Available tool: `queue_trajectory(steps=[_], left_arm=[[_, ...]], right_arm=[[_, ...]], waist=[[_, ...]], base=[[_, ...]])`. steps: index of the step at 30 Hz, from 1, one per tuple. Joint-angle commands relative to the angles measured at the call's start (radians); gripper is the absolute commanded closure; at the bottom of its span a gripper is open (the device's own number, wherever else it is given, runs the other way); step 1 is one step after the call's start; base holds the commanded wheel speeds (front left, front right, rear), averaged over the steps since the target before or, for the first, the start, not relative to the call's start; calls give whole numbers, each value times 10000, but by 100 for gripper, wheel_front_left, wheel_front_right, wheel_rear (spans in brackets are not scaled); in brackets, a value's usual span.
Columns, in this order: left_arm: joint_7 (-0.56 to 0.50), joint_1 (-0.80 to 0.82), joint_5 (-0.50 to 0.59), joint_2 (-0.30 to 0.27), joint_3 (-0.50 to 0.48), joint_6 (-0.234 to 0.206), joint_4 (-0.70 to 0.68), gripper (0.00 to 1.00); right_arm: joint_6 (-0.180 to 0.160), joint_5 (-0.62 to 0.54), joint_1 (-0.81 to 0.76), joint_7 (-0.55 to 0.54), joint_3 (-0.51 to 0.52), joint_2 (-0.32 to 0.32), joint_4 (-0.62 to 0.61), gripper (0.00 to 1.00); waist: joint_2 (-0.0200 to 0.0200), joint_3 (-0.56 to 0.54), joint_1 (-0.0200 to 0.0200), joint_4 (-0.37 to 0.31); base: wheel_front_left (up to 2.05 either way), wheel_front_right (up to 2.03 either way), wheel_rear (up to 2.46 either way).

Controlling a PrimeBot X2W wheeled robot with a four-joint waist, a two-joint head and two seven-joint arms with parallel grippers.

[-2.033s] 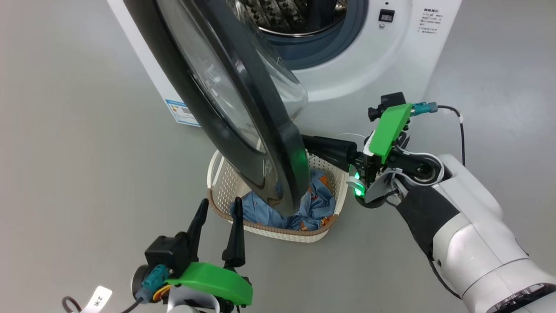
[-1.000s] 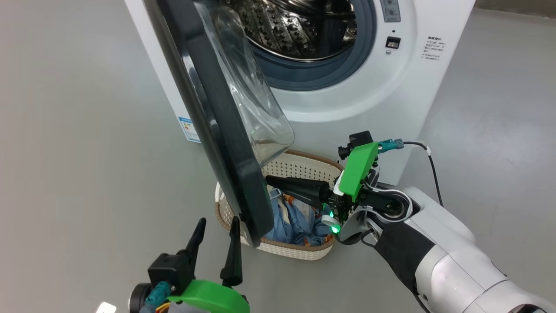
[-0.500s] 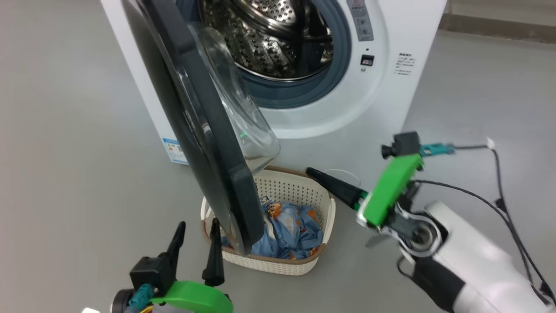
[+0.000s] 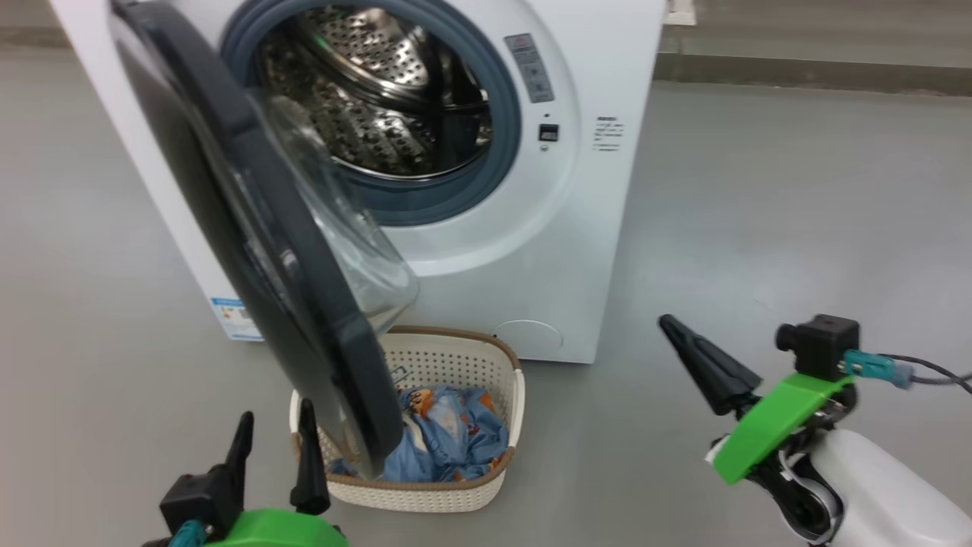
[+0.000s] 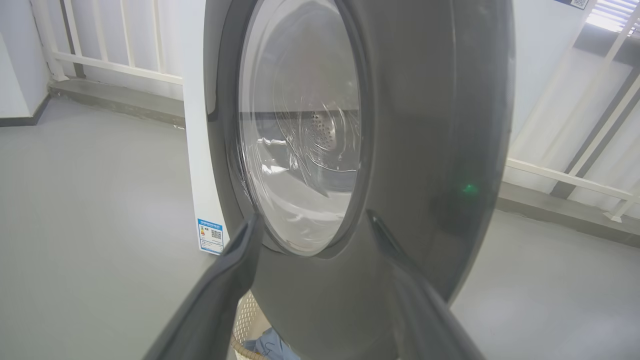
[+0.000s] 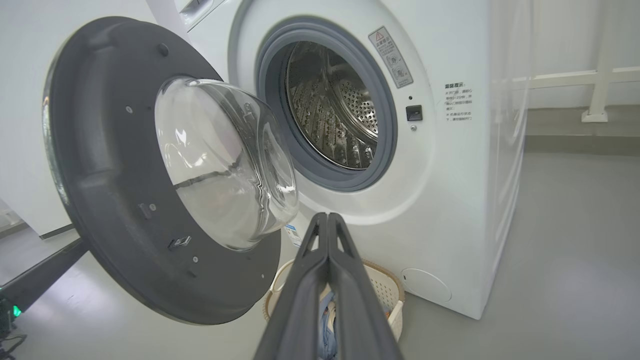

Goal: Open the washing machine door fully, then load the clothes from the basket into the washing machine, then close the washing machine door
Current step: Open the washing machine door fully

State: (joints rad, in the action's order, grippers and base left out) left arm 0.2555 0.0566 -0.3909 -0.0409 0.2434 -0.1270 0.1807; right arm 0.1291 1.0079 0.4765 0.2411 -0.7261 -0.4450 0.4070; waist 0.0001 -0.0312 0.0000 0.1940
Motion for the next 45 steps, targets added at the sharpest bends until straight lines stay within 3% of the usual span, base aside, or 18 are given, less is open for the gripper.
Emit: queue_trajectory(steps=[1, 11, 18, 19, 20, 21, 28, 45], left_arm=[[63, 97, 160, -93, -508, 38, -246, 0], [63, -102, 377, -93, -1399, 223, -366, 0], [63, -156, 447, -93, -1640, 308, -358, 0], [63, -159, 468, -93, -1657, 327, -338, 0], [63, -164, 497, -93, -1669, 341, -308, 0], [63, -164, 521, -93, -1682, 351, -277, 0], [63, -175, 550, -93, -1778, 444, -146, 0], [63, -281, 508, -93, -1772, 500, -121, 0]], right_arm=[[16, -647, -324, 164, 350, -86, -185, 100], [16, -4270, -2956, 204, 4245, 1491, -1323, 100], [16, -5958, -4300, 127, 6027, 2757, -2264, 100], [16, -6165, -4428, 122, 6295, 2941, -2362, 93], [16, -6323, -4532, 121, 6539, 3129, -2456, 18], [16, -6430, -4617, 86, 6708, 3284, -2539, 0], [16, -7029, -4842, -73, 7161, 3766, -2880, 0], [16, -7243, -4868, -156, 7333, 3924, -2850, 0]], waist=[[-1, -134, 0, -435], [-1, -142, 0, -1096], [-1, -92, 0, -1438], [-1, -76, 0, -1480], [-1, -57, 0, -1519], [-1, -39, 0, -1554], [-1, 48, 0, -1810], [-1, -47, 0, -1828]], base=[[0, 0, 0], [0, 0, 0], [0, 0, 0], [0, 0, 0], [0, 0, 0], [0, 0, 0], [0, 0, 0], [0, 0, 0]])
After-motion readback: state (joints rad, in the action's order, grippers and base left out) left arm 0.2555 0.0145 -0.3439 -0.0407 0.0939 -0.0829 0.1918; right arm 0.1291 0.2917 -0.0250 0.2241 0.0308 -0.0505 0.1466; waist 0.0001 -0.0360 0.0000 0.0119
